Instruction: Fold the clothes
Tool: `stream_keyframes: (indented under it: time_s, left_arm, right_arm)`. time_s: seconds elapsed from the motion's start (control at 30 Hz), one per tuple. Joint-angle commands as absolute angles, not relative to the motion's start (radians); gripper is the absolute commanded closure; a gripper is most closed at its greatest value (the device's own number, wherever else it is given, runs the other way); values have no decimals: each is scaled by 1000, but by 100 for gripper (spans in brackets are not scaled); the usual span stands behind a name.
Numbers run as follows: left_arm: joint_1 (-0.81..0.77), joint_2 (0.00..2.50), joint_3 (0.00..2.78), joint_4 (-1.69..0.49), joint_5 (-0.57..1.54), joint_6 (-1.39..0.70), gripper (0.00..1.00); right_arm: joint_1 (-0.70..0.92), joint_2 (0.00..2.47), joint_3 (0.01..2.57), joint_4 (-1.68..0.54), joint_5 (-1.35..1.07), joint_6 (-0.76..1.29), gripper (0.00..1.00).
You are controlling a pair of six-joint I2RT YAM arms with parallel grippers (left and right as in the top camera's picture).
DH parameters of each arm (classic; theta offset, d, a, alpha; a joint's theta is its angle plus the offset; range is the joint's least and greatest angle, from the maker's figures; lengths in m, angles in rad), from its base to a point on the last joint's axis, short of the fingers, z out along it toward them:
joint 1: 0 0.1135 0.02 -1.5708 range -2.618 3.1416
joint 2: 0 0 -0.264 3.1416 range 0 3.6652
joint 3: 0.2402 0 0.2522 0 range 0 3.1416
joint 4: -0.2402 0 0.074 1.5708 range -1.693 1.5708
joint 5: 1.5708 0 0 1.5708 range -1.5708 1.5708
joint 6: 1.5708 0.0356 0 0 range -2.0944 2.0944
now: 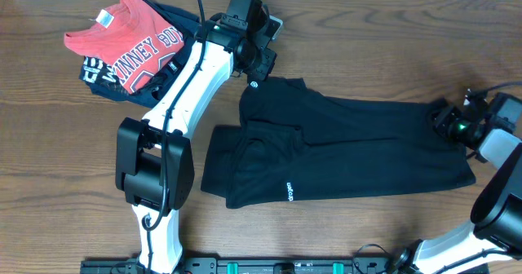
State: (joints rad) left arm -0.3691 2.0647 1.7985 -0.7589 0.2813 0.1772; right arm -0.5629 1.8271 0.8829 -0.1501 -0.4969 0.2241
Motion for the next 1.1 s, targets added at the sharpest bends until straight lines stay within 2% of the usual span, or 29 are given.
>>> stream_keyframes:
  time_s: [0.0, 0.4, 0.6, 1.0, 1.03, 1.07]
  left_arm:
    - [-366, 2070, 1807, -762, 276, 183, 77]
    - [-366, 2070, 1807, -754, 276, 183, 76]
    - [-366, 2070, 1807, -754, 276, 183, 76]
    - [-366, 2070, 1807, -754, 276, 183, 76]
    - [-366, 2070, 1807, -754, 276, 183, 76]
    - [-366, 2070, 1807, -754, 276, 183, 76]
  right_arm:
    - [-609, 1796, 889, -170, -479, 200, 72]
    - [-567, 1792, 889, -194, -532, 200, 78]
    - [-572, 1791, 890, -139, -617, 201, 99]
    - [-646, 1753, 924, -135, -733, 231, 99]
    - [-647, 1754, 924, -159, -727, 230, 97]
    - [-645, 1754, 923, -187, -712, 223, 88]
